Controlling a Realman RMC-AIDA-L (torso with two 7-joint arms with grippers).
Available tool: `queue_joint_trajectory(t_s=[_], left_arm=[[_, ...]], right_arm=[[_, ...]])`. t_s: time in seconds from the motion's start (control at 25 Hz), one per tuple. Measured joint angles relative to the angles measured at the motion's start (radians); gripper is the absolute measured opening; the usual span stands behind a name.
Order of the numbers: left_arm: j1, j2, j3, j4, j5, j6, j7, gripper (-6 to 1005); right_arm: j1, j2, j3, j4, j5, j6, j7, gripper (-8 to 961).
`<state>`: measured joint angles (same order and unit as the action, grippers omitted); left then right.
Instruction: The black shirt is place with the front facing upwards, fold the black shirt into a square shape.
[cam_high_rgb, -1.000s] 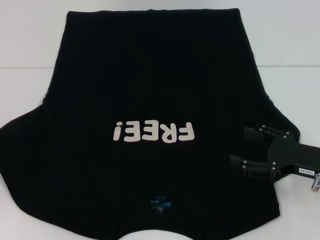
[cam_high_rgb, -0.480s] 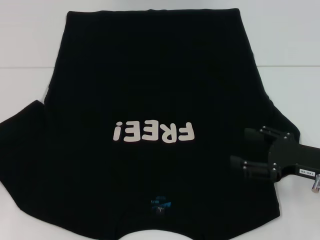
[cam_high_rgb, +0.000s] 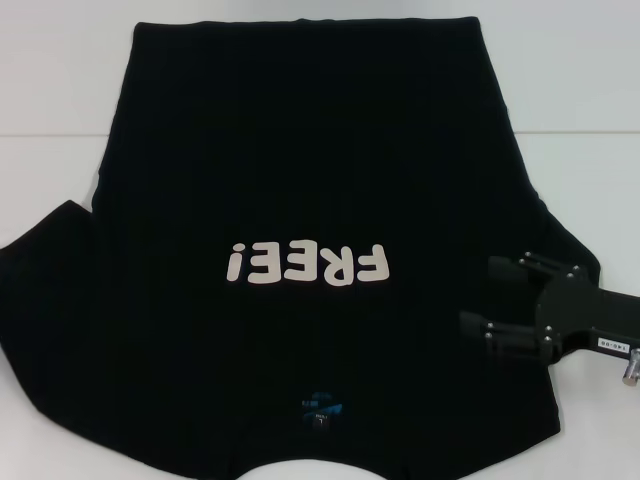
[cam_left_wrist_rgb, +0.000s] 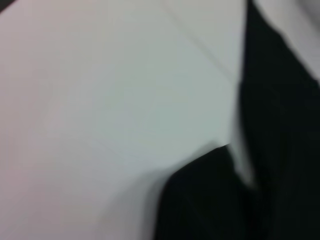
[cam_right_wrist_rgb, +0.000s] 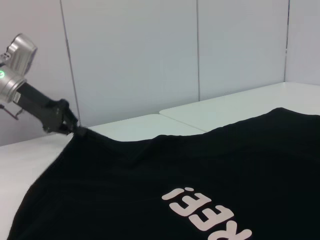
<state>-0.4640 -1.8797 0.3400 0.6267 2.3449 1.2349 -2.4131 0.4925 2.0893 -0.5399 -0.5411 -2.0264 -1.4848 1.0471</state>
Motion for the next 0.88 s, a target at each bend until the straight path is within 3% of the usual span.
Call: queue_joint_trajectory(t_s=[0.2,0.32,0.64,0.88], left_arm=[[-0.027,-0.012,0.017,0.030,-0.054,0.041,0.066,13],[-0.049,-0.034,0.059,0.076,-0.051,0.071,0.104,13],[-0.060,-0.153,0.196,0.266,-0.050,0.133,0.193,22],[-0.058,-0.207,0.214,0.278,-0.066,0.169,0.244,64]], right_arm=[[-0.004,0.000,0.000,0.001,0.000,0.000,0.001,911],[-0.005,0.000,0.000,0.002,0.000,0.000,0.004,911],[-0.007,0.000,0.000,0.009,0.000,0.002,0.004,912],[-0.008,0.000,0.000,0.009,0.000,0.002,0.007,912]])
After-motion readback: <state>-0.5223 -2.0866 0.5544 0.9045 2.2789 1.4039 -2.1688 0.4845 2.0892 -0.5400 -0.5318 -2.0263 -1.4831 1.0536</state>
